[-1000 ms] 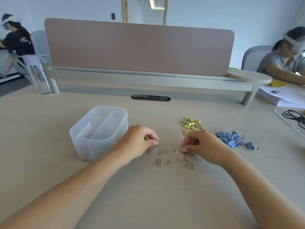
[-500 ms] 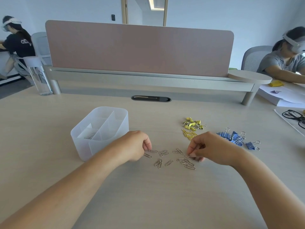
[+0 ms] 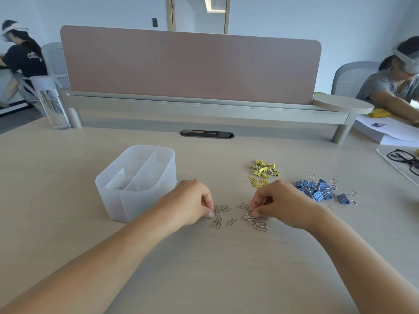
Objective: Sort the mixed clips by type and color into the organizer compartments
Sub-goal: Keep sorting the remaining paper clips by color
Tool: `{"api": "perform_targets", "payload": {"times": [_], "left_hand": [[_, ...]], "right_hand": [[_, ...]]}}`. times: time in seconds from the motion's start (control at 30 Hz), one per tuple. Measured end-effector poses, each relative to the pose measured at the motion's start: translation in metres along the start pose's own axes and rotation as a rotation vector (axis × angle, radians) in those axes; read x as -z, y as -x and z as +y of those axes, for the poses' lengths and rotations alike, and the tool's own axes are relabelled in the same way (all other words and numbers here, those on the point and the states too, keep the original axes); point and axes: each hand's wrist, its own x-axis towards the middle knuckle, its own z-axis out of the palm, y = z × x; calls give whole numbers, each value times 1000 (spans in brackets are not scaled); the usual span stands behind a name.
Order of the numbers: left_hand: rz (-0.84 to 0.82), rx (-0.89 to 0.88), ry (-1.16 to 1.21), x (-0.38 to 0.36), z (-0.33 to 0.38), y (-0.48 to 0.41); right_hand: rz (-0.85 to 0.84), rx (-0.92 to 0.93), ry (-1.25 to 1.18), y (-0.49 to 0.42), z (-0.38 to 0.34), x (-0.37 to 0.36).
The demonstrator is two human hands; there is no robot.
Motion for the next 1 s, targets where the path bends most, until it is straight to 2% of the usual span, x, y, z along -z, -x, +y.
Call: {"api": "perform_targets", "payload": {"times": [0.13,0.23,0.4,0.7,1.0], "left_hand": [[22,-21,61,-4,0,0],[93,-21,78,-6,-1,-2],[144,24,87,-13,6,-4],[87,37,149,-10,2,-9],[225,-18,186,-19,3,-23]], "right_hand": [[120,70,-58,0,-1,-1],[201,50,-45,-4,1,-9],[194,29,-66,-13,-1,-23],[168,34,-79,-13,0,-21],[100,41,-82,-10,2,-14]]}}
